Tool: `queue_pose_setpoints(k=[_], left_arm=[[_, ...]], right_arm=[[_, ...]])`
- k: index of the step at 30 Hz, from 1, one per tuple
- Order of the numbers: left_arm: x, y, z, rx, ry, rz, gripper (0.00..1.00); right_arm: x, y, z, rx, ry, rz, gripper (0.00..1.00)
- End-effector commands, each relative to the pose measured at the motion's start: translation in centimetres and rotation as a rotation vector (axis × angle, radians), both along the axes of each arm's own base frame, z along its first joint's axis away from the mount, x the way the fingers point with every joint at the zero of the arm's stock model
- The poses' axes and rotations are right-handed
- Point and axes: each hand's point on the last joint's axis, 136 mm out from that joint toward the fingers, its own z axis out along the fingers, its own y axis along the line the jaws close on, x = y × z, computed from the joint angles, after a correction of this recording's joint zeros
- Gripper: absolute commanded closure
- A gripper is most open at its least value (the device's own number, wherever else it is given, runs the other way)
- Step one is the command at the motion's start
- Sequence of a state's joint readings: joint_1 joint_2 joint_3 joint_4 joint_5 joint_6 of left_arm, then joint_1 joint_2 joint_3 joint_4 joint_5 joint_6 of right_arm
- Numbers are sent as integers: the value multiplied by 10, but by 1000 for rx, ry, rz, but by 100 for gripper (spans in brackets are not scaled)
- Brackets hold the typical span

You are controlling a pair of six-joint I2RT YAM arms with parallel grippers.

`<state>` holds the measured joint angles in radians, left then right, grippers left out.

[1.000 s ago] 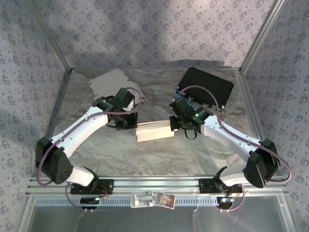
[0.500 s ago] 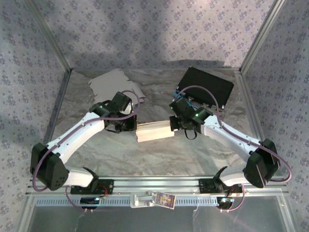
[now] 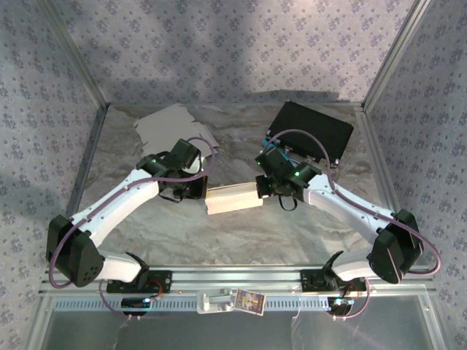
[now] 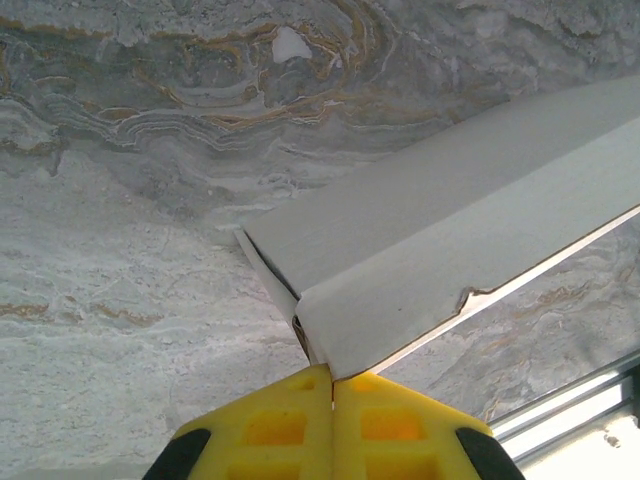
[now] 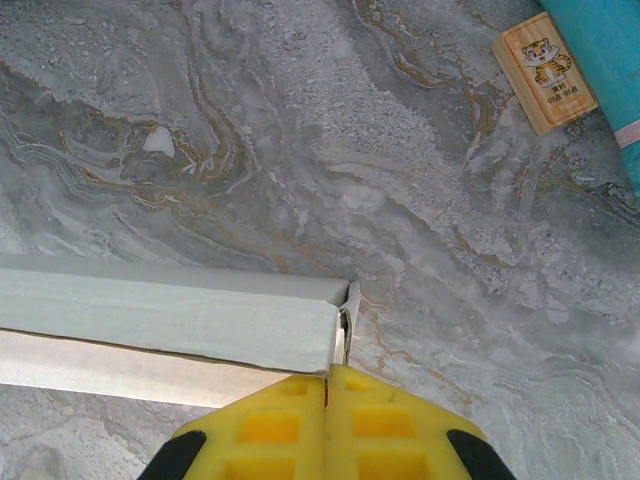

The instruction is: Fold the paper box

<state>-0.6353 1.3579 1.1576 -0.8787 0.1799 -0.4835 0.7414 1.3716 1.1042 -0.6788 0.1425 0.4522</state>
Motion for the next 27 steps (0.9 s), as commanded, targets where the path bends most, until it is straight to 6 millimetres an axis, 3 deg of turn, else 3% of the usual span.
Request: queue_pose_setpoints(k=[1,16,27], left_arm=[[-11,8,-11,88,49,-34,100],[-12,-3,-16,91,48,-30,100],[-23,2,-37,136,64,-38,100]], right_arm=[[-6,8,-4,-4,23,45,100],[-8,11,-8,-30,20,67,100],[-10,11,-6,-20,20,57,100]])
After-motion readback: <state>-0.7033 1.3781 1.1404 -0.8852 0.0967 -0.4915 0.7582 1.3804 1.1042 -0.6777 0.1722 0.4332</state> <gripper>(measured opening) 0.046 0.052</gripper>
